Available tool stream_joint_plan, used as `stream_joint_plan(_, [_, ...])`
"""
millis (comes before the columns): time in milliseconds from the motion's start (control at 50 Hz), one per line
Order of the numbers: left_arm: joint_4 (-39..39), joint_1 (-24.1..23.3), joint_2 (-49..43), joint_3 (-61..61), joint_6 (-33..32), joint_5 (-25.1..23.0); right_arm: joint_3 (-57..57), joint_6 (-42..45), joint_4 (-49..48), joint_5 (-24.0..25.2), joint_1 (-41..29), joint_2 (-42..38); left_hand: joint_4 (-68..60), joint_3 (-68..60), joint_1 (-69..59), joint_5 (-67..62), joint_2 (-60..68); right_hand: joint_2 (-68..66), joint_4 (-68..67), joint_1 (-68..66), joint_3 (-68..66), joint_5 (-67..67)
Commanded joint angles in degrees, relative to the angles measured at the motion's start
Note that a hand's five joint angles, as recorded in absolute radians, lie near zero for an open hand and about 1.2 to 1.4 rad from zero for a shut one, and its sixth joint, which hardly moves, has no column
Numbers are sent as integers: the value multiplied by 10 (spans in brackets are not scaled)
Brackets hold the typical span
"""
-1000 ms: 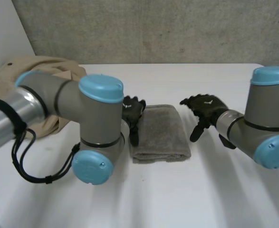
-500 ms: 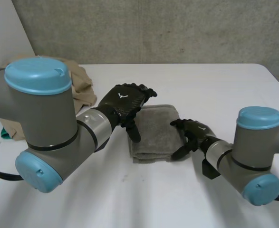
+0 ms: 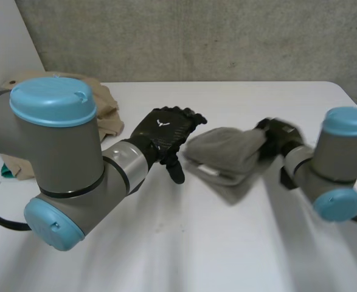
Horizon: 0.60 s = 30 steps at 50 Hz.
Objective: Fold the laundry.
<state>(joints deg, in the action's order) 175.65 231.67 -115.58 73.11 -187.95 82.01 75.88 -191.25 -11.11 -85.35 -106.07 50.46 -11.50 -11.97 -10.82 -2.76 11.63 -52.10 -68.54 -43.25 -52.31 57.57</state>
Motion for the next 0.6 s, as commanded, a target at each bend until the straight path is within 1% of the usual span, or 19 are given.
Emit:
stream_joint_plan(20, [-1, -25, 0, -38, 0, 1, -141, 53, 2, -10, 99, -83, 6, 11, -1, 19, -7, -279, -115, -367, -277, 124])
stream_joint_plan(60, [-1, -29, 0, -47, 0, 1, -172, 61, 2, -13, 119, -103, 8, 13, 1, 20, -9, -279, -115, -367, -277, 124])
stream_joint_plan(80, [-1, -32, 0, -52, 0, 0, -207, 63, 3, -19, 143, -125, 6, 11, -1, 19, -7, -279, -115, -367, -277, 124])
stream_joint_plan(100, [-2, -40, 0, -60, 0, -1, -225, 64, 4, -23, 151, -135, 6, 11, -1, 19, -7, -279, -115, -367, -277, 124])
stream_joint_plan(140, [-2, -48, -1, -68, 0, -1, -260, 68, 8, -29, 164, -157, 6, 11, -1, 19, -7, -279, -115, -367, -277, 124])
stream_joint_plan(180, [-2, -58, -1, -75, 0, -2, -322, 69, 21, -35, 178, -197, 6, 11, -1, 19, -7, -279, -115, -367, -277, 124])
stream_joint_plan(220, [-2, -61, -1, -76, 0, -2, -368, 70, 31, -36, 186, -222, 6, 11, -1, 19, -7, -279, -115, -367, -277, 124])
stream_joint_plan(260, [-2, -64, -1, -80, 0, -2, -438, 70, 51, -41, 202, -261, 6, 11, -1, 19, -7, -279, -115, -367, -277, 124])
stream_joint_plan(300, [-2, -66, -3, -80, 0, -2, -479, 70, 67, -50, 212, -285, 6, 11, -1, 19, -7, -279, -115, -367, -277, 124])
stream_joint_plan(320, [-2, -66, -3, -81, 0, -2, -518, 70, 81, -57, 219, -303, 6, 11, -1, 19, -7, -279, -115, -367, -277, 124])
stream_joint_plan(400, [-2, -67, -9, -81, 0, -2, -562, 71, 93, -56, 221, -323, 6, 11, -1, 19, -7, -279, -115, -367, -277, 124])
stream_joint_plan(440, [-2, -67, -10, -81, 1, -1, -558, 71, 96, -49, 221, -323, 6, 11, -1, 19, -7, -279, -115, -367, -277, 124])
stream_joint_plan(460, [-2, -67, -11, -80, 1, -1, -552, 72, 99, -43, 220, -322, 6, 11, -1, 19, -7, -279, -115, -367, -277, 124])
stream_joint_plan(500, [-3, -67, -10, -76, 2, -1, -526, 76, 108, -11, 216, -308, 6, 11, -1, 19, -7, -279, -115, -367, -277, 124])
stream_joint_plan(520, [-4, -67, -10, -75, 2, -1, -514, 76, 112, 3, 217, -298, 6, 11, -1, 19, -7, -226, -62, -315, -224, 72])
stream_joint_plan(540, [-4, -68, -10, -73, 2, -1, -486, 76, 118, 41, 220, -275, 6, 11, -1, 19, -7, 142, 307, 54, 144, -297])
stream_joint_plan(560, [-4, -67, -10, -69, 2, -1, -473, 77, 120, 60, 223, -265, 6, 11, -1, 19, -7, 308, 472, 219, 310, -462])
stream_joint_plan(580, [-4, -67, -11, -68, 2, -1, -460, 78, 122, 80, 225, -255, 6, 11, -1, 19, -7, 421, 585, 333, 423, -576])
stream_joint_plan(600, [-4, -67, -11, -68, 3, -1, -448, 78, 123, 100, 226, -247, 6, 11, -1, 19, -7, 421, 585, 333, 423, -576])
